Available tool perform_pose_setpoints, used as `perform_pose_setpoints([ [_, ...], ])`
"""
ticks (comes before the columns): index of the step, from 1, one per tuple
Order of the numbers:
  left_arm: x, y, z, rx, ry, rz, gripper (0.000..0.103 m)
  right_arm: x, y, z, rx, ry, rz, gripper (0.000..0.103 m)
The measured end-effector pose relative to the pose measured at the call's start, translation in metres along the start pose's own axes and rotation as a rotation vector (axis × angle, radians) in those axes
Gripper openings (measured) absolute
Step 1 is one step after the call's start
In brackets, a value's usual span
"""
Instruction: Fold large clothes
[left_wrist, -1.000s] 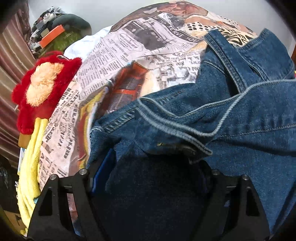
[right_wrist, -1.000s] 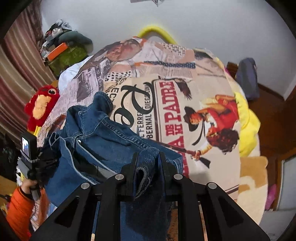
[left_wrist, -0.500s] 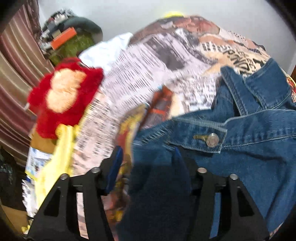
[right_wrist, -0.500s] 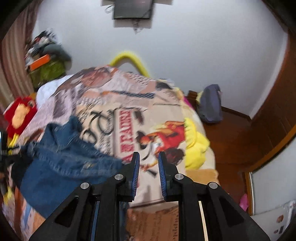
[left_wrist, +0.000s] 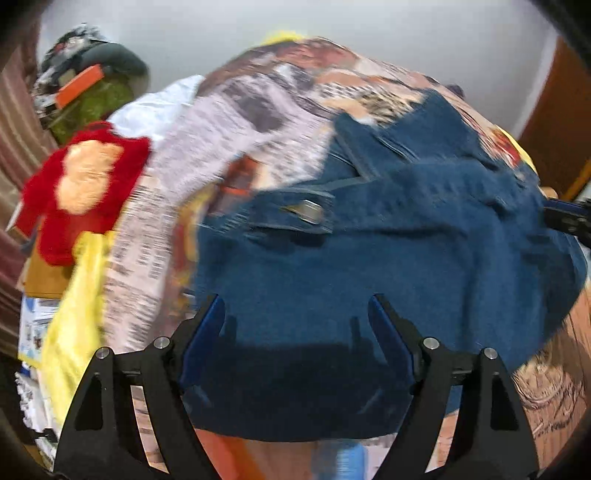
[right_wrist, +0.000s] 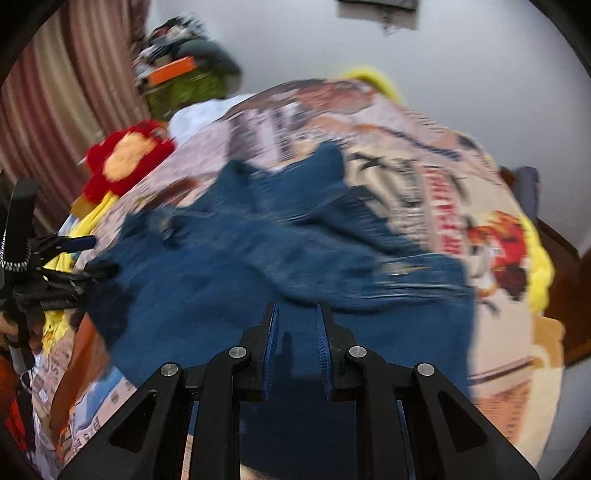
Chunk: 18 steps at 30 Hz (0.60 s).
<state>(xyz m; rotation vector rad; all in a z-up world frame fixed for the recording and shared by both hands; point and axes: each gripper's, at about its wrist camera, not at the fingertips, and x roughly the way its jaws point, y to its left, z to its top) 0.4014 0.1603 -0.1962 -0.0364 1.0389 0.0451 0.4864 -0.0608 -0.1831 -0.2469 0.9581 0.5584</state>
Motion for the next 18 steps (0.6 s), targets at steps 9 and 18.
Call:
perform_pose_setpoints([
  [9, 0.035, -0.031, -0.023, 0.057, 0.028, -0.030, 0.084, 0.061, 0.049, -0.021, -0.093, 0.111, 0.015, 0.015],
  [18, 0.028, -0.012, -0.043, 0.066, 0.010, 0.063, 0.085, 0.049, 0.029, -0.048, -0.164, 0.067, -0.040, 0.016],
])
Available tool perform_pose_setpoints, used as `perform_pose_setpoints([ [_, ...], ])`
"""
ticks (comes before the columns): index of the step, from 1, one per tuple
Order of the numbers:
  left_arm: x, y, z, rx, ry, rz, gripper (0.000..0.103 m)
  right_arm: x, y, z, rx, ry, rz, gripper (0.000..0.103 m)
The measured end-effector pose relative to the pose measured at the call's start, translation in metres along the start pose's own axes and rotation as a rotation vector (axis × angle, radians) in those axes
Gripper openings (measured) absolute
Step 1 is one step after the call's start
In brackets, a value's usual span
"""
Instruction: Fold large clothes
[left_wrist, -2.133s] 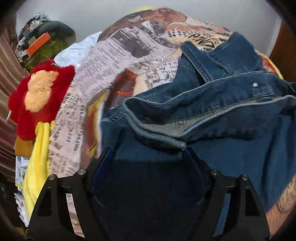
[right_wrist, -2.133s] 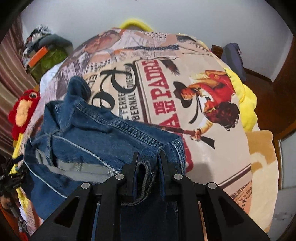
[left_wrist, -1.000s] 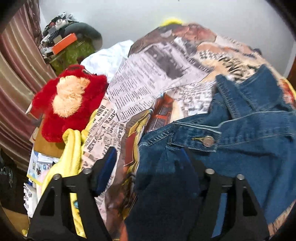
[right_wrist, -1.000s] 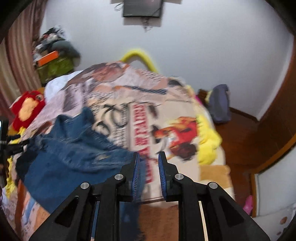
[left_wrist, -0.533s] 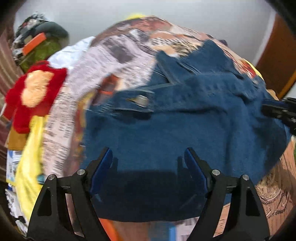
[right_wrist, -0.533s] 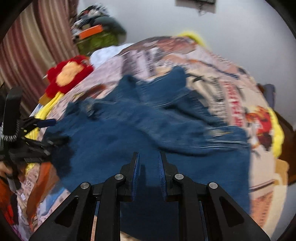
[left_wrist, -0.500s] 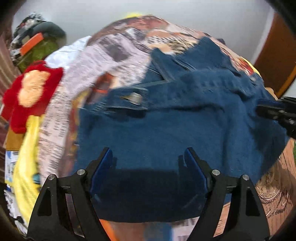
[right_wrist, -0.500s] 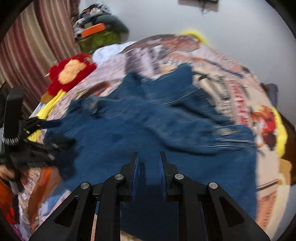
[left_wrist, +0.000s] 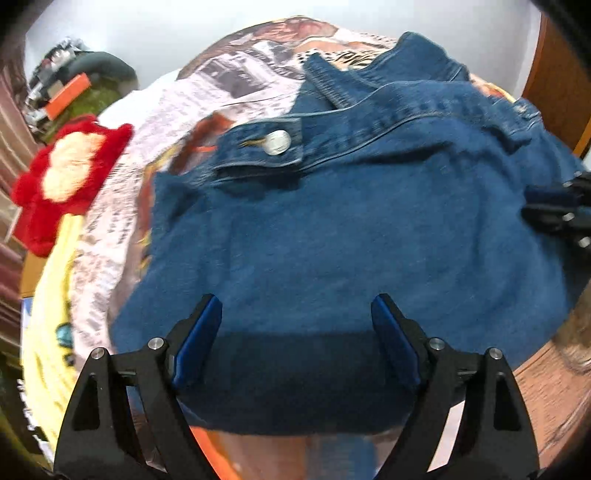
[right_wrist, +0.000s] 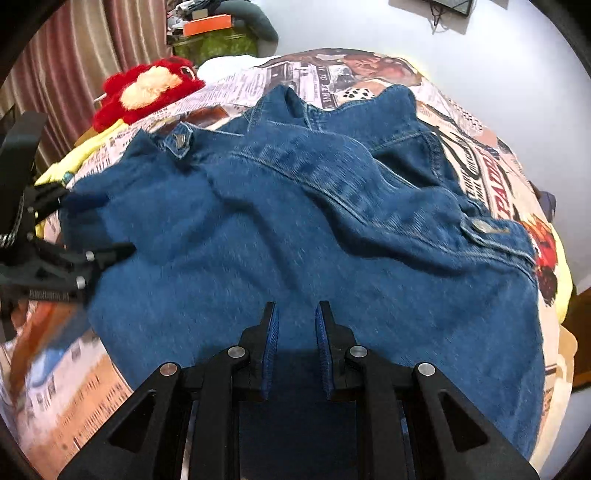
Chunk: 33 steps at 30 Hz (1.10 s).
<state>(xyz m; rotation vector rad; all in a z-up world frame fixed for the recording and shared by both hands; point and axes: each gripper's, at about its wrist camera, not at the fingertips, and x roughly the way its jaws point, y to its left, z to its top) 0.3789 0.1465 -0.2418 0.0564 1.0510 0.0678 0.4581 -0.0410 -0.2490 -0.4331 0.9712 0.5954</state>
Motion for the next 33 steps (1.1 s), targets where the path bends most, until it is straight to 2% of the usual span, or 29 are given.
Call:
perform_pose_setpoints([
  [3, -0.005, 0.008, -0.008, -0.019, -0.007, 0.000, 0.085, -0.009, -0.002, -0.010, -0.013, 0.002, -0.017, 0.016],
  [6, -0.009, 0.012, -0.012, 0.000, -0.012, 0.077, 0.085, -0.017, -0.006, -0.017, -0.031, 0.008, -0.100, 0.016],
  [9, -0.014, 0.021, -0.018, -0.015, -0.010, 0.058, 0.085, -0.026, -0.023, -0.029, -0.012, 0.007, -0.150, 0.016],
  [11, -0.016, 0.027, -0.021, -0.034, -0.011, 0.072, 0.086, -0.034, -0.039, -0.039, 0.018, 0.002, -0.137, 0.016],
  [13, -0.018, 0.032, -0.023, -0.052, -0.012, 0.082, 0.092, -0.041, -0.050, -0.045, 0.051, -0.001, -0.113, 0.016],
  [14, -0.018, 0.037, -0.026, -0.075, -0.008, 0.078, 0.093, -0.044, -0.056, -0.049, 0.058, 0.005, -0.175, 0.016],
  [16, -0.017, 0.048, -0.030, -0.126, 0.004, 0.042, 0.094, -0.048, -0.064, -0.055, 0.054, 0.002, -0.244, 0.016],
  [18, -0.015, 0.058, -0.035, -0.187, 0.015, 0.000, 0.094, -0.052, -0.076, -0.063, 0.083, 0.008, -0.254, 0.016],
  [20, -0.017, 0.067, -0.039, -0.240, 0.020, -0.010, 0.094, -0.054, -0.090, -0.071, 0.115, 0.024, -0.270, 0.016],
  [22, -0.022, 0.076, -0.043, -0.275, 0.011, 0.013, 0.094, -0.056, -0.101, -0.080, 0.136, 0.035, -0.294, 0.016],
  [24, -0.028, 0.086, -0.049, -0.287, 0.008, 0.076, 0.094, -0.056, -0.111, -0.092, 0.153, 0.048, -0.320, 0.016],
  [26, -0.032, 0.096, -0.056, -0.317, 0.013, 0.064, 0.094, -0.056, -0.121, -0.102, 0.180, 0.061, -0.330, 0.016],
  [28, -0.037, 0.105, -0.063, -0.355, 0.022, 0.070, 0.094, -0.055, -0.131, -0.112, 0.213, 0.111, -0.373, 0.016],
  [29, -0.040, 0.107, -0.065, -0.359, 0.026, 0.102, 0.094, -0.052, -0.138, -0.117, 0.234, 0.148, -0.391, 0.016],
  [31, -0.046, 0.111, -0.069, -0.364, 0.024, 0.150, 0.094, -0.054, -0.148, -0.127, 0.290, 0.172, -0.363, 0.016],
  [33, -0.053, 0.116, -0.072, -0.390, 0.008, 0.134, 0.094, -0.063, -0.154, -0.129, 0.337, 0.152, -0.316, 0.016],
])
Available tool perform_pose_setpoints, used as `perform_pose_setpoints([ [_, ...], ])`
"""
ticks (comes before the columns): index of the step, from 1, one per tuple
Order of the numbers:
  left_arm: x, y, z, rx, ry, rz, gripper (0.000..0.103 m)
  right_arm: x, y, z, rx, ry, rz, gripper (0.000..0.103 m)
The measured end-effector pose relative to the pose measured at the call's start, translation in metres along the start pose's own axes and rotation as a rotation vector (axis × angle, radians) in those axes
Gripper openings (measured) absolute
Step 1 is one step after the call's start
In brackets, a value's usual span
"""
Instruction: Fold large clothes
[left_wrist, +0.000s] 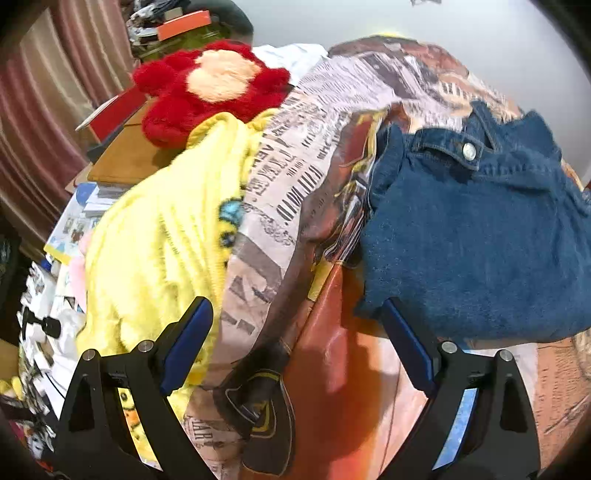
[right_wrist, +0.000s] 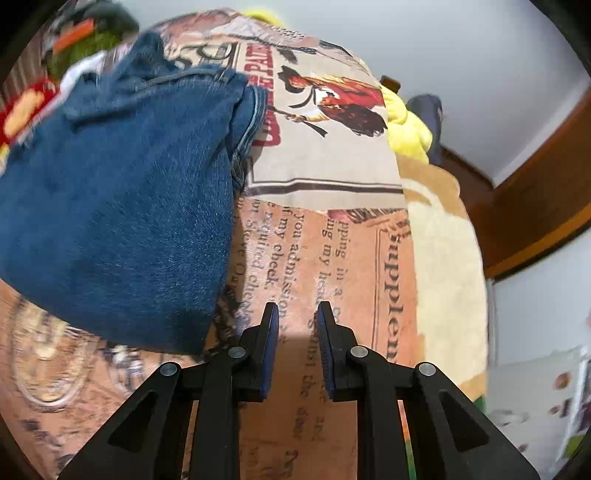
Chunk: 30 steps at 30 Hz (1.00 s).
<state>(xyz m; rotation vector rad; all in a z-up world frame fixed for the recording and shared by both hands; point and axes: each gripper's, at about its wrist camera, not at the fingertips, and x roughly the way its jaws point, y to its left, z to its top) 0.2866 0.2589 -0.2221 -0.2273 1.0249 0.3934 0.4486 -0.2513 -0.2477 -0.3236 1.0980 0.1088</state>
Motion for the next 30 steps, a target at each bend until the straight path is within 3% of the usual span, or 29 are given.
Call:
perform_pose_setpoints([
  [6, -0.023, -0.003, 0.001, -0.046, -0.044, -0.098, 0.094, -0.051, 0.014, 0.022, -0.015, -0.150, 0.036, 0.016],
  [14, -0.046, -0.041, 0.002, -0.043, -0.094, -0.210, 0.094, -0.108, 0.077, 0.059, -0.097, -0.323, 0.153, 0.016],
  [20, -0.018, -0.049, -0.003, -0.166, 0.004, -0.338, 0.094, -0.095, 0.135, 0.066, -0.150, -0.275, 0.293, 0.016],
  [23, 0.004, -0.048, -0.014, -0.271, 0.075, -0.404, 0.094, -0.067, 0.168, 0.067, -0.196, -0.194, 0.325, 0.016],
  [27, 0.024, -0.057, -0.021, -0.322, 0.144, -0.494, 0.094, -0.022, 0.191, 0.061, -0.224, -0.076, 0.323, 0.016],
  [30, 0.037, -0.064, -0.021, -0.369, 0.175, -0.570, 0.094, -0.013, 0.192, 0.055, -0.218, -0.134, 0.327, 0.016],
])
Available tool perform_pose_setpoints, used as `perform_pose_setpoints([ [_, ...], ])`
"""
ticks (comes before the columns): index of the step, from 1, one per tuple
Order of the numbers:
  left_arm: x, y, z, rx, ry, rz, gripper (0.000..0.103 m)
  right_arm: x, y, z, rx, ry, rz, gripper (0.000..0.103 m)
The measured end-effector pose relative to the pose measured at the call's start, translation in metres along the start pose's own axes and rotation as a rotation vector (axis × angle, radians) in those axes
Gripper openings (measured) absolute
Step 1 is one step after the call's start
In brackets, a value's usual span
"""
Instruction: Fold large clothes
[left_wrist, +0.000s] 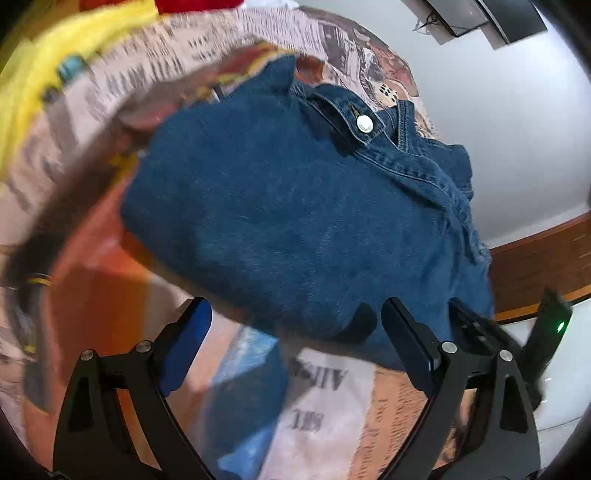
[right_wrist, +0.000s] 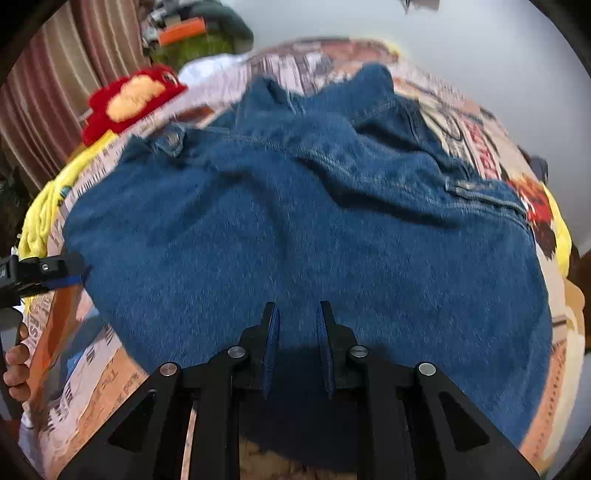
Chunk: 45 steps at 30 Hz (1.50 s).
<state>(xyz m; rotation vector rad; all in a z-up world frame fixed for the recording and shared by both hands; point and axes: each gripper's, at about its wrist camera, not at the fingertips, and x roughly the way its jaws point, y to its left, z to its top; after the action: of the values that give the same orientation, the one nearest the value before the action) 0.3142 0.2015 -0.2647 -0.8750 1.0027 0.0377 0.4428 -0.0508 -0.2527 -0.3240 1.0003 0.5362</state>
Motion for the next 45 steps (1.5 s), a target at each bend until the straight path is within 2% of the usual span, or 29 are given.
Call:
perform_pose_setpoints([
  [2, 0.011, 0.002, 0.004, -0.042, 0.013, -0.063, 0.094, -0.001, 0.000, -0.001, -0.003, -0.007, 0.001, 0.016],
  [4, 0.017, 0.005, 0.009, -0.077, 0.016, -0.075, 0.094, -0.002, 0.000, -0.003, -0.004, -0.011, 0.006, 0.016],
  [9, 0.024, 0.009, 0.023, -0.134, -0.065, -0.109, 0.093, -0.003, -0.003, -0.004, -0.003, -0.013, 0.015, 0.016],
  [11, 0.025, 0.008, 0.029, -0.126, -0.133, -0.052, 0.078, -0.003, -0.002, -0.004, -0.006, -0.012, 0.012, 0.016],
  [14, 0.030, 0.003, 0.039, -0.115, -0.201, 0.042, 0.068, -0.003, 0.000, -0.004, -0.011, -0.010, 0.006, 0.016],
  [15, 0.031, -0.002, 0.040, -0.106, -0.219, 0.089, 0.064, -0.004, 0.000, -0.005, -0.010, -0.007, 0.002, 0.016],
  [16, 0.030, -0.010, 0.039, -0.081, -0.231, 0.144, 0.056, -0.004, 0.001, -0.004, -0.011, -0.006, 0.000, 0.016],
  [17, 0.029, -0.012, 0.039, -0.063, -0.241, 0.172, 0.046, -0.004, 0.002, -0.004, -0.014, -0.003, -0.004, 0.016],
  [18, 0.024, -0.019, 0.038, -0.034, -0.258, 0.202, 0.043, -0.005, 0.003, -0.004, -0.020, 0.004, -0.007, 0.016],
  [20, 0.013, -0.028, 0.036, 0.006, -0.282, 0.215, 0.036, -0.008, 0.004, -0.004, -0.032, 0.026, -0.014, 0.016],
  [23, -0.018, -0.042, 0.030, 0.085, -0.347, 0.214, 0.032, -0.013, 0.003, 0.000, -0.028, 0.064, -0.010, 0.016],
  [26, -0.058, -0.070, 0.023, 0.202, -0.443, 0.247, 0.031, -0.023, 0.000, 0.008, 0.018, 0.079, 0.038, 0.016],
  [31, -0.107, -0.107, 0.012, 0.337, -0.569, 0.297, 0.031, -0.035, 0.011, 0.027, 0.138, 0.068, 0.231, 0.016],
  [34, -0.119, -0.123, 0.004, 0.420, -0.622, 0.355, 0.031, -0.026, 0.035, 0.036, 0.131, 0.099, 0.310, 0.016],
  [36, -0.122, -0.130, -0.003, 0.466, -0.638, 0.386, 0.031, -0.013, 0.058, 0.039, 0.082, 0.127, 0.323, 0.016],
  [40, -0.114, -0.135, -0.010, 0.519, -0.629, 0.418, 0.031, 0.022, 0.096, 0.033, -0.017, 0.192, 0.295, 0.016],
  [45, -0.090, -0.131, -0.017, 0.555, -0.567, 0.468, 0.031, 0.038, 0.109, 0.022, -0.044, 0.150, 0.262, 0.016],
])
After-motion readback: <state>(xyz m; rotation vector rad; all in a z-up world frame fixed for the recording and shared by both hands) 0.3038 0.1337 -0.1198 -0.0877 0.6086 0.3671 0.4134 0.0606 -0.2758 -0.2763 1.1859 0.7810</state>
